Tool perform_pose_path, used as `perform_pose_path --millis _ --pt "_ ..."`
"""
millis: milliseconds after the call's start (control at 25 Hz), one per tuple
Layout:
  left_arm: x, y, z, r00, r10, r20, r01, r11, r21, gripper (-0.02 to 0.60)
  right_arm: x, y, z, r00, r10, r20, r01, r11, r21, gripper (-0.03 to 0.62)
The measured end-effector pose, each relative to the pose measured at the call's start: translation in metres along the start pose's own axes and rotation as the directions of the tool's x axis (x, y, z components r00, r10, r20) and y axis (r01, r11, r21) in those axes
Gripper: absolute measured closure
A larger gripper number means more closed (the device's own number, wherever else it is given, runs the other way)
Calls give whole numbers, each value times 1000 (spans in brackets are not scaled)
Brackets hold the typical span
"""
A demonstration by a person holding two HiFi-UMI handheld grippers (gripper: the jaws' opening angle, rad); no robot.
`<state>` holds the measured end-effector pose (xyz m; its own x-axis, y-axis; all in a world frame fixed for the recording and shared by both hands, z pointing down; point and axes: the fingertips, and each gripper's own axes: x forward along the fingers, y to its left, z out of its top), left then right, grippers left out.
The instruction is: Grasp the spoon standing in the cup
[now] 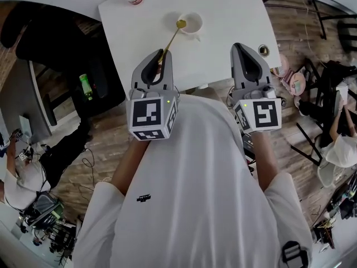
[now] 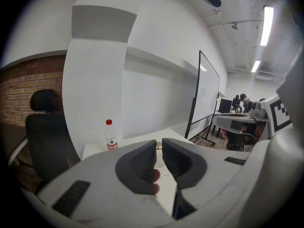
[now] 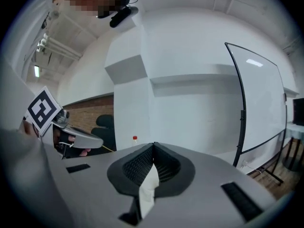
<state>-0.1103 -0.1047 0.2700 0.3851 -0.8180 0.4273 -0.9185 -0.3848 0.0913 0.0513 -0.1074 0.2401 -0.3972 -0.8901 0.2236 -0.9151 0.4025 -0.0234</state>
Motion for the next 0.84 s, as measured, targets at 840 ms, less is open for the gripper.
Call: perform_pose_path --millis 840 --pt "-4 -12 0 999 -53 -5 53 999 9 537 -16 19 -14 997 57 -47 -56 998 40 591"
